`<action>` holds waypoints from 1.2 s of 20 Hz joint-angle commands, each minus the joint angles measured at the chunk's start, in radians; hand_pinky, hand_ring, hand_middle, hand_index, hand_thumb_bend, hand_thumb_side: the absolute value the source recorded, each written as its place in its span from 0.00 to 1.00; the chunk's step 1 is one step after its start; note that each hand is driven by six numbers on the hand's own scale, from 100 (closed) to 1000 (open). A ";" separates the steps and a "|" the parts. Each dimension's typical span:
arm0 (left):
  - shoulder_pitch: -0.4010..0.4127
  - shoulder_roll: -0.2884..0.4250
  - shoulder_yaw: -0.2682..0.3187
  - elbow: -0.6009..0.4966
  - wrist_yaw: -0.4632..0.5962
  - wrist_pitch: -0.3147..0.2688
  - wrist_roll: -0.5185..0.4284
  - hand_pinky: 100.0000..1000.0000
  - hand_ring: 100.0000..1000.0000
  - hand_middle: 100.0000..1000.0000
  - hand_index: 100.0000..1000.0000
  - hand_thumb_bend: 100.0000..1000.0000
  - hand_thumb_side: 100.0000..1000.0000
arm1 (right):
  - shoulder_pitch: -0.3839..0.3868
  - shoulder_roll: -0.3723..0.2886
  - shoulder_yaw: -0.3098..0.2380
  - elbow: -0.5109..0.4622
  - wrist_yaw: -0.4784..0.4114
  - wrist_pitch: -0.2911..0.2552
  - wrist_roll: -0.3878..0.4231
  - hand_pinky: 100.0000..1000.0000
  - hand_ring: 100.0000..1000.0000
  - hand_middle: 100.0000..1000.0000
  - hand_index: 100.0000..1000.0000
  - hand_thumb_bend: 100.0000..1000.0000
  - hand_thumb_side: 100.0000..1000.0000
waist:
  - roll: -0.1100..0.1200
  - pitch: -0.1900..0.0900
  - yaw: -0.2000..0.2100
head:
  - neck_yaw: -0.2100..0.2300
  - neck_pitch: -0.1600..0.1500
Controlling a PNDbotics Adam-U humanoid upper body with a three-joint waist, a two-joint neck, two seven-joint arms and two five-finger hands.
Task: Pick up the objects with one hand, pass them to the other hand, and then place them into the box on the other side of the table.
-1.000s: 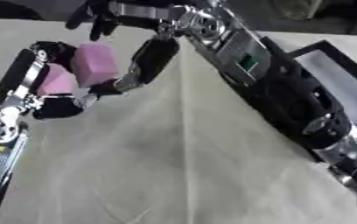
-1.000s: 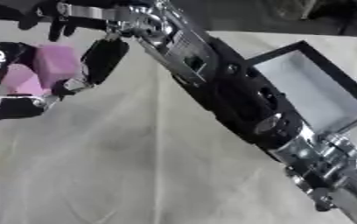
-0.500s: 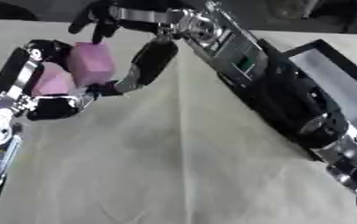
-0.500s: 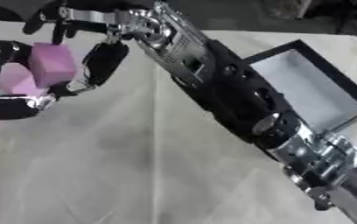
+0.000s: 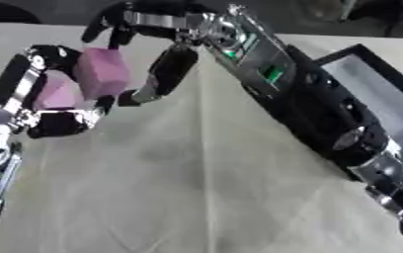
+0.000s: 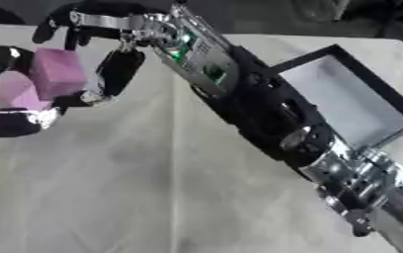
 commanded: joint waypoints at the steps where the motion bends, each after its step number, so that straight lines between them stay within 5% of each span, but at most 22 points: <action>1: -0.008 0.016 0.002 -0.022 0.002 -0.002 -0.005 0.74 0.49 0.42 0.29 0.08 0.00 | -0.017 -0.009 -0.012 -0.006 -0.009 0.006 -0.020 0.81 0.74 0.86 0.86 0.41 0.08 | 0.003 0.002 0.001 | -0.008 -0.001; 11: -0.008 0.008 -0.001 -0.027 0.006 0.000 -0.009 0.74 0.49 0.42 0.29 0.07 0.00 | -0.017 -0.001 -0.009 0.012 -0.026 0.013 -0.033 0.81 0.69 0.77 0.79 0.40 0.04 | 0.001 0.007 0.005 | -0.023 -0.001; 24: -0.007 0.000 -0.005 -0.031 0.039 -0.033 -0.003 0.74 0.49 0.41 0.29 0.06 0.00 | -0.012 0.012 -0.005 0.044 -0.056 0.020 -0.018 0.79 0.65 0.70 0.73 0.25 0.00 | -0.001 0.009 0.011 | -0.032 -0.001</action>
